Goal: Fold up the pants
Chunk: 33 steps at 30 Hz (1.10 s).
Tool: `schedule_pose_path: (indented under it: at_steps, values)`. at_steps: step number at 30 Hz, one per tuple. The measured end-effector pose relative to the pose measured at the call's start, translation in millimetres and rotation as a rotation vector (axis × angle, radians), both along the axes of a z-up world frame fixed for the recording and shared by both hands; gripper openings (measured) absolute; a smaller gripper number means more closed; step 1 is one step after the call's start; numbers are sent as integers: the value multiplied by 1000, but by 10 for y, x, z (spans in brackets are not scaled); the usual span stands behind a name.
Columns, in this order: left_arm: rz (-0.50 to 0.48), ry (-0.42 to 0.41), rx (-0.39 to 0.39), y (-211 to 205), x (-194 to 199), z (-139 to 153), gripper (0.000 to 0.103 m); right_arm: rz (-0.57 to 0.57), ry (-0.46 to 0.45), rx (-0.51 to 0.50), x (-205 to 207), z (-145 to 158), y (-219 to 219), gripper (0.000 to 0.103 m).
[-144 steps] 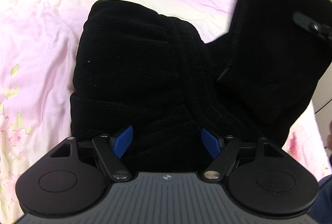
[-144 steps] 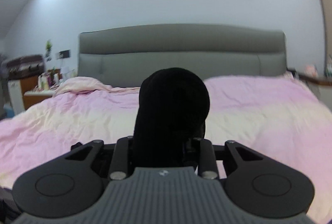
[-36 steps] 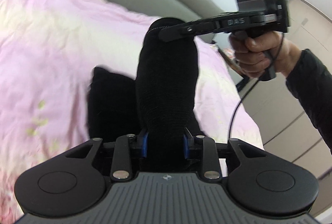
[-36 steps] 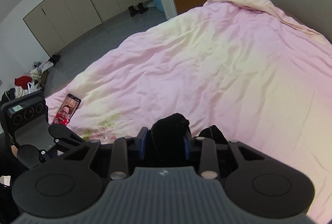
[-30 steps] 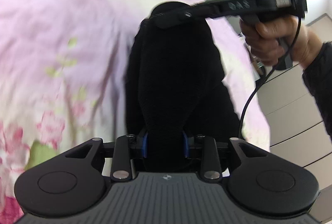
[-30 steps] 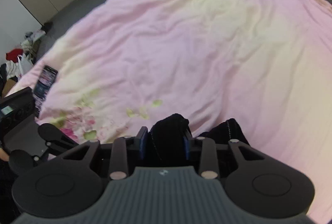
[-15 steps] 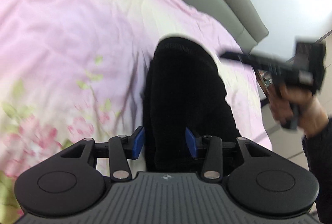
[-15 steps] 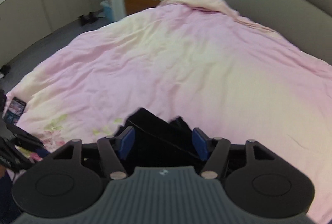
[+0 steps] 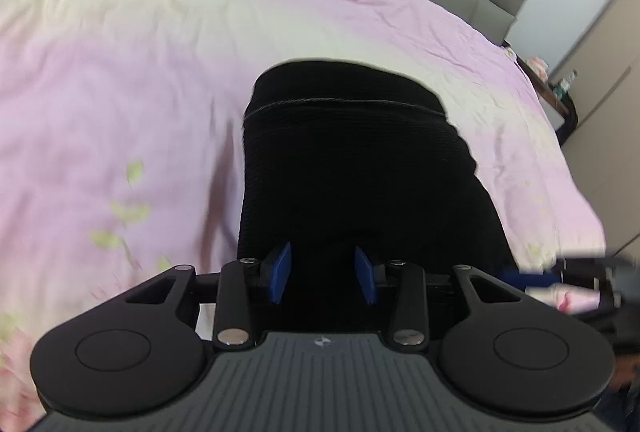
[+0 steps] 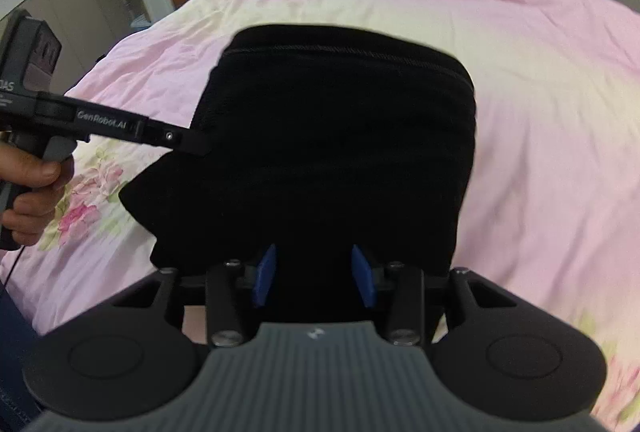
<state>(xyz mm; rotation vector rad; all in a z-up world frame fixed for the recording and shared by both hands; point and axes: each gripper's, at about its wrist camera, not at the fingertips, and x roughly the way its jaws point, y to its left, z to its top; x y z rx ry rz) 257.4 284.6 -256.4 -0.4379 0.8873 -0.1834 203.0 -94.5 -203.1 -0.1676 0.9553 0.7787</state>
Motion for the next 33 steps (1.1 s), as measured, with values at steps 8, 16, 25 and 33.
schedule_pose_path:
  at_steps: [8, 16, 25, 33]
  values:
    - [59, 18, 89, -95, -116, 263, 45, 23, 73, 0, -369, -265, -365, 32]
    - [-41, -136, 196, -471, -147, 1046, 53, -121, -65, 320, -410, 173, -814, 40]
    - [-275, -90, 204, -1507, 779, 770, 55, -231, 23, 252, -85, -179, -680, 43]
    - [-236, 103, 224, -1593, 1459, 313, 14, -115, 213, 152, -23, -583, -652, 53]
